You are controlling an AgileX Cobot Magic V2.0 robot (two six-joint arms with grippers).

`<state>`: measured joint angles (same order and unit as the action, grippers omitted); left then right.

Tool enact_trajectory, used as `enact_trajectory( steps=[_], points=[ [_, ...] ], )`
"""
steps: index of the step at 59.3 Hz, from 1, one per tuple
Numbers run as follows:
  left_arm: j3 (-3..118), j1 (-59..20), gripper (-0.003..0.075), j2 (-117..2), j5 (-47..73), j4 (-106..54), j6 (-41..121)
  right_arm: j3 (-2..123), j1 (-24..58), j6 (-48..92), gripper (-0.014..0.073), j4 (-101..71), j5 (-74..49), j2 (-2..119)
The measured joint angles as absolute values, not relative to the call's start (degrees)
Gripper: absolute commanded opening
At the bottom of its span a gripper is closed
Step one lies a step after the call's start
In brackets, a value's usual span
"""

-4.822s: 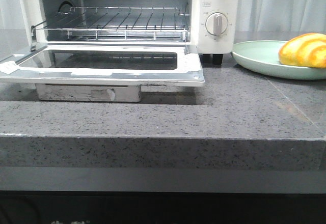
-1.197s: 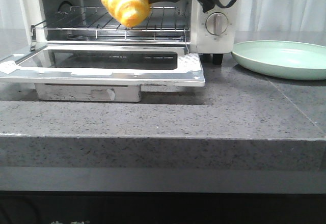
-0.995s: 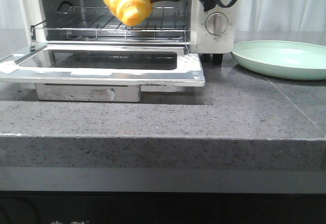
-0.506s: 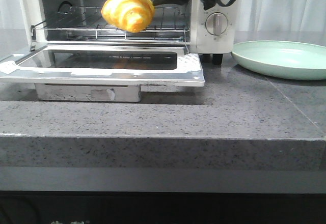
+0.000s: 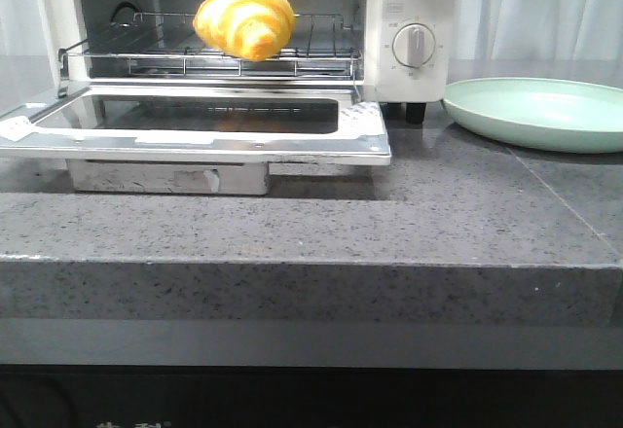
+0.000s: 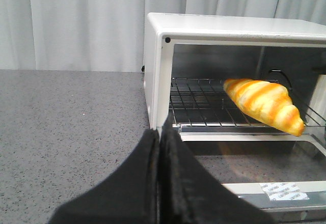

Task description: Put bread in oven

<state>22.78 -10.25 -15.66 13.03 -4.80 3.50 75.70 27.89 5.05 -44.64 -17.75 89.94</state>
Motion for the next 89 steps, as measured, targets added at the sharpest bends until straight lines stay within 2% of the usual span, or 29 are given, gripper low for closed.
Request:
enact_trajectory(
  steps=[11,22,28,37,66,78,89],
  points=[
    [22.78,-10.25,-0.0020,-15.66,13.03,-4.80,3.50,75.61,22.13,5.05,-0.0069,-33.86,-32.50,84.95],
    [22.78,-10.25,-0.0020,-15.66,13.03,-4.80,3.50,75.61,10.29,5.05,-0.0069,-21.99,-49.38,77.69],
    [22.78,-10.25,-0.0020,-15.66,13.03,-4.80,3.50,74.49,4.67,5.05,-0.0069,-15.75,-52.84,73.45],
    [22.64,-10.25,-0.0020,-15.66,13.03,-4.80,3.50,68.24,2.49,5.14,-0.0069,-11.08,-50.01,65.45],
    [22.64,-10.25,-0.0020,-15.66,13.03,-4.80,3.50,29.63,3.50,5.14,-0.0069,-10.55,-27.13,25.85],
    [22.64,-10.25,-0.0020,-15.66,13.03,-4.80,3.50,23.30,3.50,5.29,-0.0069,-10.55,-25.05,16.05],
    [22.64,-10.25,-0.0020,-15.66,13.03,-4.80,3.50,22.69,3.50,5.29,-0.0069,-10.55,-24.84,14.68]
  ],
)
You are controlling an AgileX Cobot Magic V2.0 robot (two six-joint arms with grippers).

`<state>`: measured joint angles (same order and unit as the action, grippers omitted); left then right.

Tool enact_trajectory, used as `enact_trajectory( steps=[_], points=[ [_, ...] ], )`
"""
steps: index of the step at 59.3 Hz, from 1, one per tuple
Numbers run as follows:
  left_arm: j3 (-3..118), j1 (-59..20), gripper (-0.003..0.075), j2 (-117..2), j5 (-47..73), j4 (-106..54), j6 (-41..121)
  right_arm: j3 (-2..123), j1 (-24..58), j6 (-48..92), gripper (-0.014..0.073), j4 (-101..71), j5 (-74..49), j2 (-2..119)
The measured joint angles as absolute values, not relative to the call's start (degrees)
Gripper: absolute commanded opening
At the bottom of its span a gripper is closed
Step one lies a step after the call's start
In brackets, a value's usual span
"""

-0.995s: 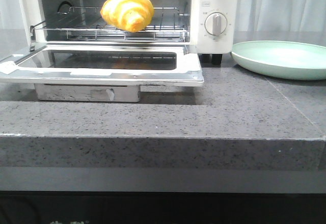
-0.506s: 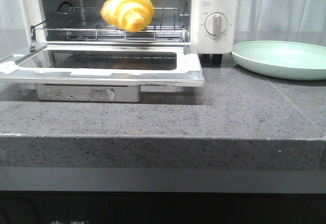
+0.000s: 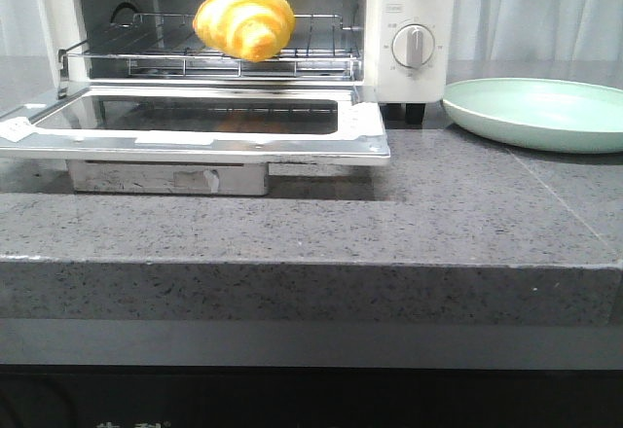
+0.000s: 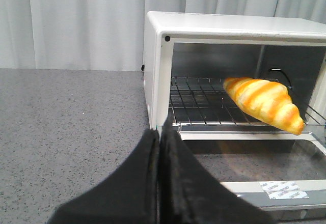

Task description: Put bread in oven

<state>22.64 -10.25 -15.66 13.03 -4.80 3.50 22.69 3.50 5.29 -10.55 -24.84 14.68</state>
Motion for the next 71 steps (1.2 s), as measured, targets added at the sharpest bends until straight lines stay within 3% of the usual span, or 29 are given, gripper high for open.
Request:
enact_trajectory(
  steps=[48,71],
  points=[
    [20.92,-10.08,-0.0020,-14.76,13.03,-3.63,3.50,22.57,3.50,5.40,-0.0069,-10.55,-24.84,14.68],
    [7.96,0.46,-0.0020,0.22,13.03,-2.24,-1.11,22.57,3.50,5.40,-0.0069,-10.55,-24.84,14.68]
  ],
)
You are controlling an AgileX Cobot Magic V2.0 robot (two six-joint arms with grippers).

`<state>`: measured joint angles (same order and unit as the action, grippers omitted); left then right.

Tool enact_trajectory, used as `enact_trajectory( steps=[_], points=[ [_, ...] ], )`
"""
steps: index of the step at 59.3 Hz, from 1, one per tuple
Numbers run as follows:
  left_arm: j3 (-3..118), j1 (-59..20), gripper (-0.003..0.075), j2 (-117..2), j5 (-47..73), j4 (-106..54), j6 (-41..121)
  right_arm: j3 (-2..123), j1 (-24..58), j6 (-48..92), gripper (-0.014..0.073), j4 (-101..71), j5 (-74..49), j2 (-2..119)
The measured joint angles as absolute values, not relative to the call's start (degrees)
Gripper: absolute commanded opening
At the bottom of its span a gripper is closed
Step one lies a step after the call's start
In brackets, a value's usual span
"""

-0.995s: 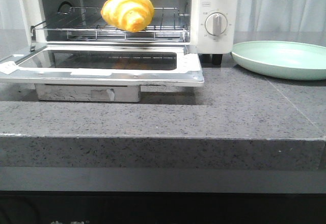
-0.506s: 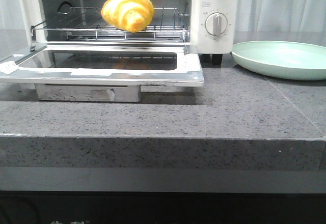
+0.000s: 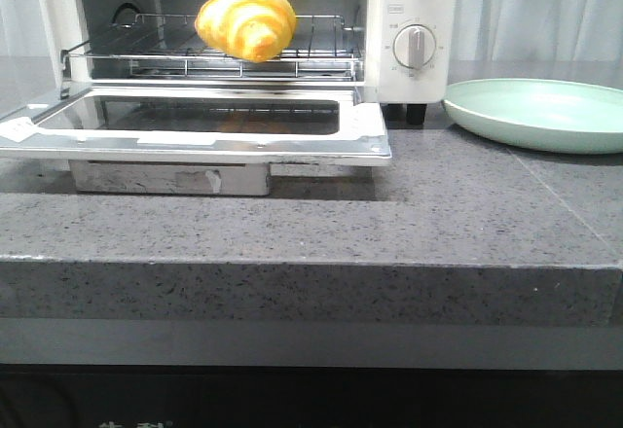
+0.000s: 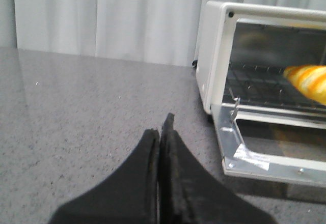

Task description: Put bread in oven

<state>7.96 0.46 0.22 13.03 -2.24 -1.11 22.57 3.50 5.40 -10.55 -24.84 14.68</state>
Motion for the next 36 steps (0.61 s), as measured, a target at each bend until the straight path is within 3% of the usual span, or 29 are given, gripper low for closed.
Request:
enact_trajectory(
  steps=[19,36],
  points=[
    [-0.02,1.52,-0.0020,0.22,12.52,-3.00,-1.36,22.57,3.50,5.40,-0.0069,-10.55,-24.84,14.68],
    [-0.14,1.60,-0.0020,0.22,7.98,-3.13,-1.45,22.57,3.50,5.40,-0.0069,-10.55,-24.84,14.68]
  ],
)
